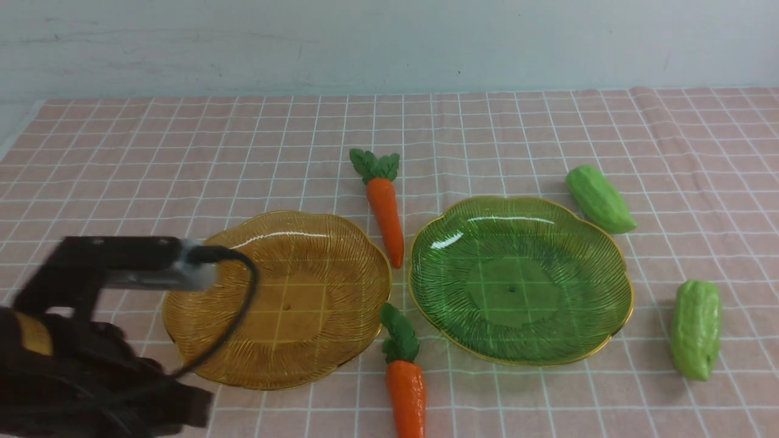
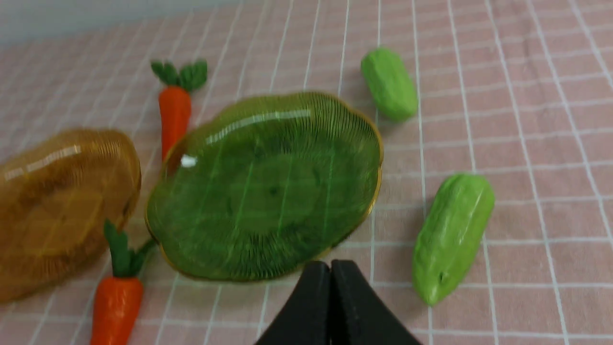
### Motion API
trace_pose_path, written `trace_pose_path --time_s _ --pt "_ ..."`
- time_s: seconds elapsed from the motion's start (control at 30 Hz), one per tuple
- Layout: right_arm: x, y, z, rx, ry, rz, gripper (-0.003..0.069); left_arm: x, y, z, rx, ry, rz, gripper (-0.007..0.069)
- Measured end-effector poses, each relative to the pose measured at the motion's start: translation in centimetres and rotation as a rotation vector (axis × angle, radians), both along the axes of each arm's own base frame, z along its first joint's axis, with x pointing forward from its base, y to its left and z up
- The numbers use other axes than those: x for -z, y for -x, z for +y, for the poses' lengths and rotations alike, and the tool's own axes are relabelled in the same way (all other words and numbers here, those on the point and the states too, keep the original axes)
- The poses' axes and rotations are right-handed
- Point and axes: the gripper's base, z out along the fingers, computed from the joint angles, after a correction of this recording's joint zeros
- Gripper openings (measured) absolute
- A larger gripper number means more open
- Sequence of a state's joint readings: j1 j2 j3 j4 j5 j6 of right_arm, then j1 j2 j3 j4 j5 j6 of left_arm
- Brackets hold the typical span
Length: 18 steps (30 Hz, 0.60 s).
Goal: Put different types of vegetables on the plate.
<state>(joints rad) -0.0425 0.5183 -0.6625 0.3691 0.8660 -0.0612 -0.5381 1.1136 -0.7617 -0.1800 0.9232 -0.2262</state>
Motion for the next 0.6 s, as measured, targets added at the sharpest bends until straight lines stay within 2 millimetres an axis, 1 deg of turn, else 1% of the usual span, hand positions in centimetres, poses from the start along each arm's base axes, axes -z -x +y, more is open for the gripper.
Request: trace_pose_path --time_s 0.1,0.2,0.3,0.47,0.6 --pt "0.1 -1.6 0.2 -0.072 0.052 0.136 -0.0017 0.7 0.1 -2.6 0.059 -0.039 -0.001 -0.0003" --pt "0.5 -2.3 0.3 -0.107 0.061 0.188 -0.0017 1.0 0.1 -4.8 0.092 -0.072 -0.015 -0.0003" --pt "0.8 -2.7 0.5 -0.136 0.053 0.220 -0.0017 1.1 -0.2 -7.8 0.126 -0.119 -0.058 -0.0003" --pt "0.6 -2.5 0.9 -0.171 0.021 0.206 -0.0017 1.3 -1.0 -10.6 0.118 -0.155 -0.114 0.0007" --pt "0.6 -2.5 1.1 -0.184 0.013 0.205 -0.0017 1.8 -2.0 -12.1 0.067 -0.149 -0.135 0.0061"
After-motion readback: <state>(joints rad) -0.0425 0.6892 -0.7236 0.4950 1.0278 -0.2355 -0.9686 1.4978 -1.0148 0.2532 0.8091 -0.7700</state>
